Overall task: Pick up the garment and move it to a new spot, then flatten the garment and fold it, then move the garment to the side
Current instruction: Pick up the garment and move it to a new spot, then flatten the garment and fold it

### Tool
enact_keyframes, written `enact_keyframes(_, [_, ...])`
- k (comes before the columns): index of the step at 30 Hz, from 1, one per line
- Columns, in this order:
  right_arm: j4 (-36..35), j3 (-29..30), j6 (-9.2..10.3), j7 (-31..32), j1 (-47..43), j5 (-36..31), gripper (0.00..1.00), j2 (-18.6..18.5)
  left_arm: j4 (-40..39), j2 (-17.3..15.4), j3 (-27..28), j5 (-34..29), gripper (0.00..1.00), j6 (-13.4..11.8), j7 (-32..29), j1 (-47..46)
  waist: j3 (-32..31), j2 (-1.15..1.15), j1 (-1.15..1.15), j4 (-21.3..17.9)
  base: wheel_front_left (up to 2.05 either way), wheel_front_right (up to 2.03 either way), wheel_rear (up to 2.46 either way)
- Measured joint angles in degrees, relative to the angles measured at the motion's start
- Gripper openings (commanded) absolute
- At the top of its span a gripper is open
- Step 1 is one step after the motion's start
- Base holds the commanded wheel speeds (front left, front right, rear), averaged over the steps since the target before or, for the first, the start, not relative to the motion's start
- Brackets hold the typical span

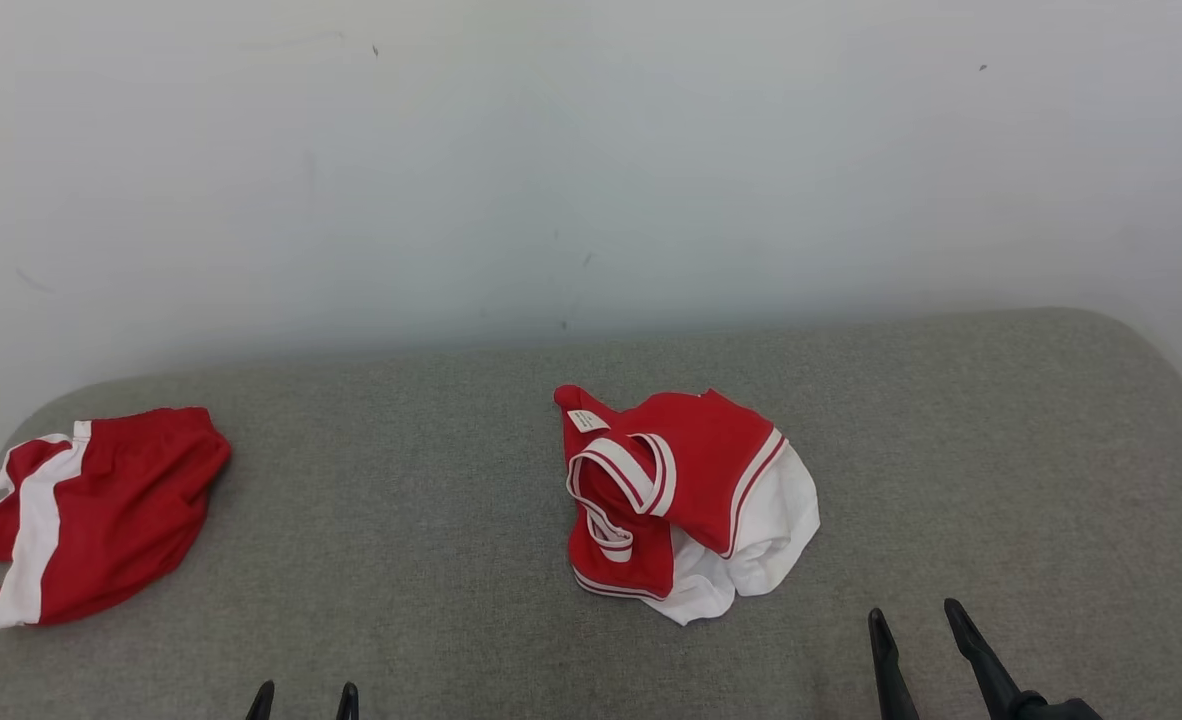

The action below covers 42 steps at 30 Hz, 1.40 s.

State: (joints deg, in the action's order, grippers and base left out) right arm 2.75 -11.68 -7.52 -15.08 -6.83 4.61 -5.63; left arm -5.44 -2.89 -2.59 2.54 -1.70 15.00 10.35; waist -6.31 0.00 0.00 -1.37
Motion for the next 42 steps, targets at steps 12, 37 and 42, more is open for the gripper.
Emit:
enact_keyframes(12, [0.02, 0.25, 0.0, 0.0, -0.35, -0.45, 1.0, 0.16, 0.15, 0.0, -0.63, -0.26, 1.0, -1.14, 0.0, -0.14, -0.26, 0.01, 0.0, 0.57, 0.0, 0.0, 0.0])
enact_keyframes(37, [-1.26, 0.76, 0.0, 0.0, 2.16, -1.09, 1.0, 0.22, 8.46, 0.04, -13.57, 5.89, 1.0, 2.8, 0.0, -10.6, 4.62, 0.01, 0.0, -2.49, 0.0, 0.0, 0.0])
enact_keyframes(42, [-1.33, 0.66, 0.0, 0.0, 2.92, -1.49, 1.0, 0.21, 14.03, 0.05, -18.81, 9.84, 1.0, 4.66, 0.0, -14.86, 6.85, 0.01, 0.01, -3.75, 0.0, 0.0, 0.0])
